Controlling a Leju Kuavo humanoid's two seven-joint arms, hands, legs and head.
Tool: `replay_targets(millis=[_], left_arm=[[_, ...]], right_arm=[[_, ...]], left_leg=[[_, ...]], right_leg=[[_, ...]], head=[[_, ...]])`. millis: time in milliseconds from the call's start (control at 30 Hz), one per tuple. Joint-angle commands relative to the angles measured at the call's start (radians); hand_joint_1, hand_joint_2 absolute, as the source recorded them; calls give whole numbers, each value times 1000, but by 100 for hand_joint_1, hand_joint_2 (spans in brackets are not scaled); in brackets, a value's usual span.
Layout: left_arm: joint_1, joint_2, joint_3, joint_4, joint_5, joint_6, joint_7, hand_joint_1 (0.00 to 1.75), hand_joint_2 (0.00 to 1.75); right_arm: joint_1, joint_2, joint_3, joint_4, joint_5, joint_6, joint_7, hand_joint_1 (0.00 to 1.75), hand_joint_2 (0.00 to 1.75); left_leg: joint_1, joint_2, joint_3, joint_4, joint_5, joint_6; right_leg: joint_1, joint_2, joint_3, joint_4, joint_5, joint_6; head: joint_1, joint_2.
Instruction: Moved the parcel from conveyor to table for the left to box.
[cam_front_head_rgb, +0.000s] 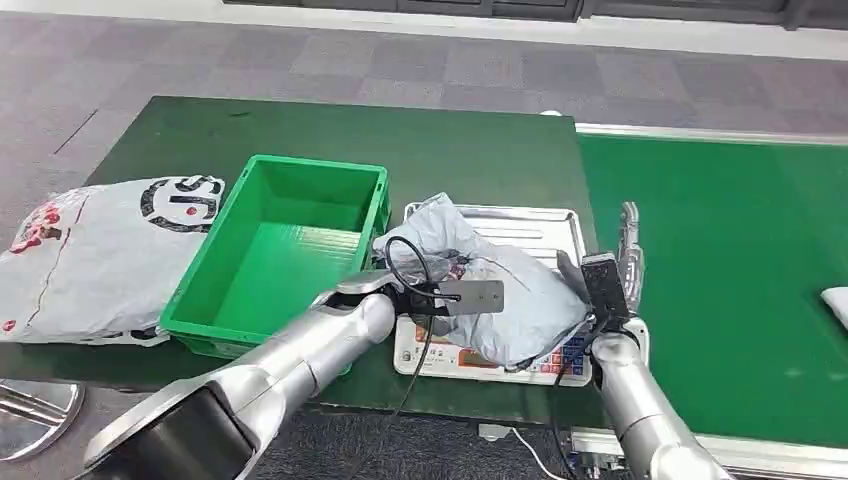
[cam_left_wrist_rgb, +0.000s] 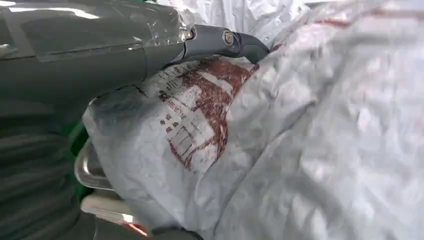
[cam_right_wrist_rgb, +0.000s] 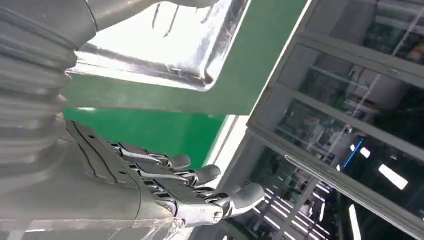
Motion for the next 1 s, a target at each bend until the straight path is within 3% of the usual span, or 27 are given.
replay_targets(millis=[33,267,300,333,633,867,1000], left_arm=[[4,18,-176,70,-7,-31,-7,0,175],[2,18,-175,38,45,-85,-21,0,175],[2,18,-170,39,54,-87,-20,9,175],[1,18,-173,36,52,-67,-22,175,175],[6,18,-86,33,172,68,-163,175,175],[7,18,87,14,238,424,-368,175,175],[5,19,91,15,238,422,-369,175,175]], right_arm=[[-31,-4,53,88,-1,6,3,0,175],[-44,-8,44,101,5,20,3,0,175],[-42,-8,43,100,5,19,3,0,175],[-41,-9,42,100,5,16,3,0,175],[-14,-12,31,74,12,8,3,0,175],[11,0,-1,46,44,13,3,0,175],[10,1,-1,46,44,13,3,0,175]], left_leg=[[1,2,3,-1,-1,-3],[1,4,5,-3,0,-4],[1,2,4,-2,0,-3],[1,3,5,-2,0,-4],[1,1,5,-2,0,-4],[2,1,4,-2,0,-4],[1,3,3,-1,-1,-4]], right_leg=[[0,3,3,-2,0,0],[1,4,4,-3,1,0],[0,3,3,-2,1,0],[1,4,4,-3,1,0],[0,2,5,-3,0,1],[1,2,4,-3,0,1],[1,4,2,-2,0,1]], head=[[0,0],[0,0],[0,0],[0,0],[0,0],[0,0],[0,0]])
